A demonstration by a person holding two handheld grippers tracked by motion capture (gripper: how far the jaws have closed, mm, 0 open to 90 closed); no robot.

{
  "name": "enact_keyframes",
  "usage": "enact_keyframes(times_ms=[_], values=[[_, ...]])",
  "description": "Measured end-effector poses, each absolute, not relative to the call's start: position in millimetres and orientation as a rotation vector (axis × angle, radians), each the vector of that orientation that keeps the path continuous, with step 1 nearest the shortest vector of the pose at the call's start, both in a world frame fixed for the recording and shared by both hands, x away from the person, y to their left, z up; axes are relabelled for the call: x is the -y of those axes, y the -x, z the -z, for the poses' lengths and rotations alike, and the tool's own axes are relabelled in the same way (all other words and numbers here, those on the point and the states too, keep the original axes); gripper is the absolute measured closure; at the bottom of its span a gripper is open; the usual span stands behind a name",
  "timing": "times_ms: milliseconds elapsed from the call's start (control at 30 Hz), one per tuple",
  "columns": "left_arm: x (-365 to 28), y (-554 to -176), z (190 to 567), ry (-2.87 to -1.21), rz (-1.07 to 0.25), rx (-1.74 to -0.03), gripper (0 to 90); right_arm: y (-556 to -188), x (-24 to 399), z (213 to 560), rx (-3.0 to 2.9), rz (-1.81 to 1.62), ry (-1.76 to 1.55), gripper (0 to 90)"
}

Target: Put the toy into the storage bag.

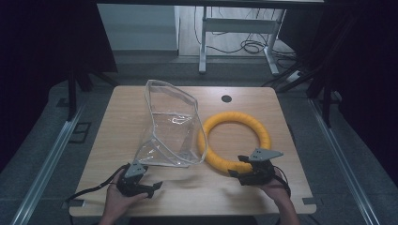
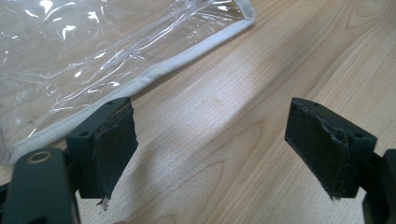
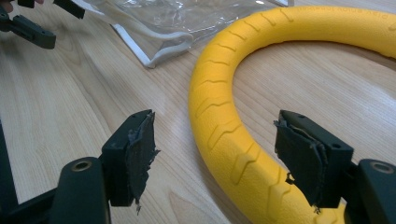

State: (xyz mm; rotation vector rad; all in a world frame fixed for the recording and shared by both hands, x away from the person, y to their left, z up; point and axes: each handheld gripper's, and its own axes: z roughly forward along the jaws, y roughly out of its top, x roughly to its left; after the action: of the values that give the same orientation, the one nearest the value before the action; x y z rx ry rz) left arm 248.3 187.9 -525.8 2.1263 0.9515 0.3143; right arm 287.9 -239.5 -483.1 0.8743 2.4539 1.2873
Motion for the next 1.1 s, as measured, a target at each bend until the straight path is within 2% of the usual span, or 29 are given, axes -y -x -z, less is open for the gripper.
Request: enact_keyframes(times_ms=[1100], values=[[-184.4, -248.6, 528.6, -2.125, -0.286, -0.953, 16.5, -286.5, 230.6, 485.2, -2.474, -1.298, -0.872, 28.2]])
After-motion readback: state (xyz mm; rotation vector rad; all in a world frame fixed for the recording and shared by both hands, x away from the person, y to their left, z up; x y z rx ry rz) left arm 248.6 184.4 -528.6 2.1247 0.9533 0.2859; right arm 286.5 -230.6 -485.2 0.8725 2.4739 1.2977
